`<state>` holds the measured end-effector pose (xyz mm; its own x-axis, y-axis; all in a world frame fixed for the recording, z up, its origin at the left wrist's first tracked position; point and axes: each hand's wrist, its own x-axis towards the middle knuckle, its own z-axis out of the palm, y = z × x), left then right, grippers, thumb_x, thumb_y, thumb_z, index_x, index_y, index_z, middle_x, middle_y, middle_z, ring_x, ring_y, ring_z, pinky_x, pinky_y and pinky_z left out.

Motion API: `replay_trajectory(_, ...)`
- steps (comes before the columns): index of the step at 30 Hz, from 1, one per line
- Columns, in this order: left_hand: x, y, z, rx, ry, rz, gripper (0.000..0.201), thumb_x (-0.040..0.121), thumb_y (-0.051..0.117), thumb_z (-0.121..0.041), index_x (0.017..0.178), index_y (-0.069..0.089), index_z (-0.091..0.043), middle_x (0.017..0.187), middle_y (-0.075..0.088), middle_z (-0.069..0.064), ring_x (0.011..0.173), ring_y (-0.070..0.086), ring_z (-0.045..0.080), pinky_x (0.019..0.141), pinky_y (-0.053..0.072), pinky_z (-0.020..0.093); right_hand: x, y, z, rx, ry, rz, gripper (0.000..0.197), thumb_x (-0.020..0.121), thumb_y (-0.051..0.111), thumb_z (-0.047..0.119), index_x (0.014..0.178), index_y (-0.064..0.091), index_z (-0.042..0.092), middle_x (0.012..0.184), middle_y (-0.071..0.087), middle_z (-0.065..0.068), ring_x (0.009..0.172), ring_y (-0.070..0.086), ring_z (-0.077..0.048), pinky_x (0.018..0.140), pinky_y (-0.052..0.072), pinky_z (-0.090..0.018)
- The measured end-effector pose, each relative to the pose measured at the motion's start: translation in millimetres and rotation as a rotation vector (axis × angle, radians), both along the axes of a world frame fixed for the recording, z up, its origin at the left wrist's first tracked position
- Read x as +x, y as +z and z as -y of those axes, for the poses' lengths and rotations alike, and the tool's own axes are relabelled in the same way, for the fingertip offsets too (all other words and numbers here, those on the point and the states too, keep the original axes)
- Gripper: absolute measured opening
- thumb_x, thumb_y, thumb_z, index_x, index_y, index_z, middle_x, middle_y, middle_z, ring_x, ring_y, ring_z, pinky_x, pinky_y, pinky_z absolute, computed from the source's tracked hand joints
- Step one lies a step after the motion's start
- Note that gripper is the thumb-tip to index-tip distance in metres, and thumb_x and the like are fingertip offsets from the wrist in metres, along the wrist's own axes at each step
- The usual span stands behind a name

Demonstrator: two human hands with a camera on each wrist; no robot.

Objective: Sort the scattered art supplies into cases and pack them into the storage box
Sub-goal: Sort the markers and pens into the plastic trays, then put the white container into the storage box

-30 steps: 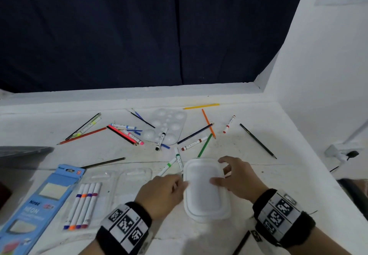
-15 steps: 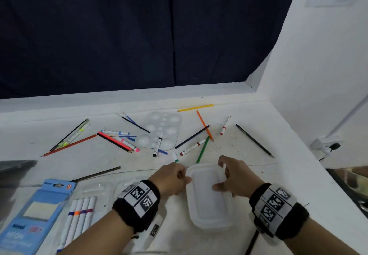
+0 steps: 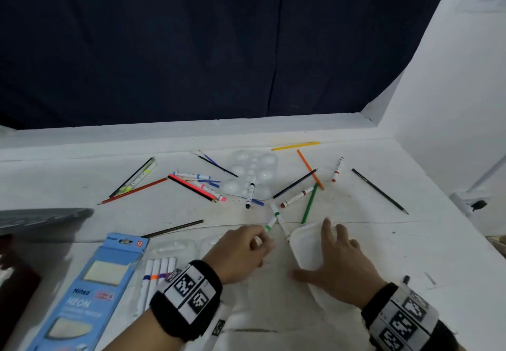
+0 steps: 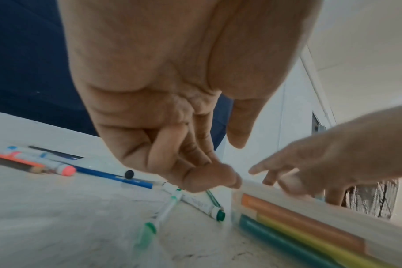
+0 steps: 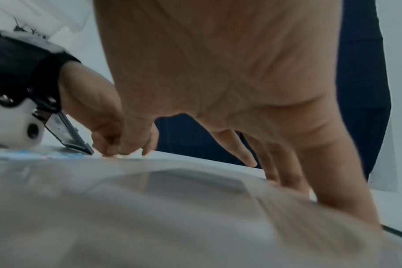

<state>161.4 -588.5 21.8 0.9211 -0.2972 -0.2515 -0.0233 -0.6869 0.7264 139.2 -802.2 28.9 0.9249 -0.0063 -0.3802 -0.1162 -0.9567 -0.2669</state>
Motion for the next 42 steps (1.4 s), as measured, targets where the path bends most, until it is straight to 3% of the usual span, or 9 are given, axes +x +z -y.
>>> replay_trajectory(6,-19,3,-46,-0.088,0.073,0.082,0.018,0.096,0.059,-0.044,0.088,0.064,-0.029,0.074,0.071,-0.003,0.057,0.059,0.003,0.064,0.051,0.025,1,9,-21,0.034,0.177,0.076,0.137,0.054,0.071,0.078,0.155,0.001,0.019,0.153,0.023,0.002,0.132,0.037,-0.022,0.108,0.040,-0.040)
replay_trajectory(10,-38,13,-73,-0.232,0.183,0.160,0.014,0.096,0.061,-0.038,0.088,0.065,-0.027,0.071,0.069,0.001,0.058,0.061,0.014,0.064,0.052,0.033,4,28,-41,0.136,0.244,0.208,0.139,0.049,0.076,0.076,0.154,0.010,0.015,0.146,0.033,0.006,0.131,0.039,-0.018,0.107,0.038,-0.034)
replay_trajectory(14,-75,20,-95,-0.342,0.329,0.257,0.018,0.094,0.060,-0.040,0.091,0.066,-0.023,0.069,0.066,0.007,0.063,0.062,0.024,0.065,0.053,0.040,-1,44,-64,0.161,0.384,0.257,0.136,0.046,0.075,0.075,0.153,0.013,0.021,0.148,0.029,0.010,0.134,0.036,-0.017,0.106,0.038,-0.039)
replay_trajectory(18,-119,30,-121,-0.415,0.476,0.389,0.021,0.093,0.060,-0.042,0.092,0.065,-0.022,0.066,0.061,0.011,0.059,0.058,0.020,0.062,0.047,0.036,-8,49,-93,0.199,0.504,0.307,0.132,0.044,0.070,0.073,0.152,0.007,0.031,0.149,0.019,0.019,0.135,0.032,-0.013,0.102,0.038,-0.041)
replay_trajectory(22,-157,44,-157,-0.432,0.621,0.550,0.028,0.089,0.059,-0.048,0.090,0.066,-0.022,0.062,0.056,0.011,0.057,0.053,0.013,0.059,0.044,0.021,-19,57,-129,0.234,0.602,0.327,0.129,0.045,0.070,0.070,0.152,0.004,0.036,0.144,0.016,0.021,0.133,0.029,-0.006,0.099,0.031,-0.032)
replay_trajectory(29,-209,65,-240,-0.413,0.816,0.713,0.016,0.096,0.055,-0.022,0.093,0.065,-0.011,0.067,0.053,0.014,0.058,0.050,0.015,0.053,0.042,0.020,-47,99,-218,0.308,0.829,0.363,0.128,0.052,0.074,0.071,0.154,0.004,0.038,0.147,0.016,0.028,0.133,0.023,0.004,0.112,0.028,-0.031)
replay_trajectory(33,-231,65,-309,-0.299,0.837,0.756,0.019,0.099,0.055,-0.025,0.096,0.065,-0.009,0.071,0.056,0.010,0.066,0.053,0.013,0.063,0.043,0.020,-73,109,-282,0.403,0.878,0.354,0.125,0.055,0.075,0.073,0.154,0.006,0.041,0.148,0.011,0.034,0.135,0.020,0.009,0.114,0.030,-0.030)
replay_trajectory(37,-243,58,-394,-0.058,0.713,0.648,0.026,0.100,0.055,-0.042,0.105,0.064,-0.017,0.083,0.065,0.000,0.078,0.063,0.016,0.072,0.050,0.032,-94,108,-347,0.426,0.870,0.333,0.124,0.057,0.075,0.073,0.153,0.002,0.043,0.151,0.005,0.035,0.137,0.017,0.007,0.115,0.027,-0.029)
replay_trajectory(42,-223,51,-485,0.346,0.396,0.557,0.028,0.096,0.046,-0.056,0.110,0.059,-0.037,0.104,0.058,-0.022,0.101,0.059,0.001,0.087,0.045,0.017,-108,105,-399,0.335,0.826,0.309,0.125,0.061,0.071,0.077,0.151,-0.009,0.044,0.153,-0.004,0.032,0.139,0.007,0.005,0.118,0.020,-0.031)
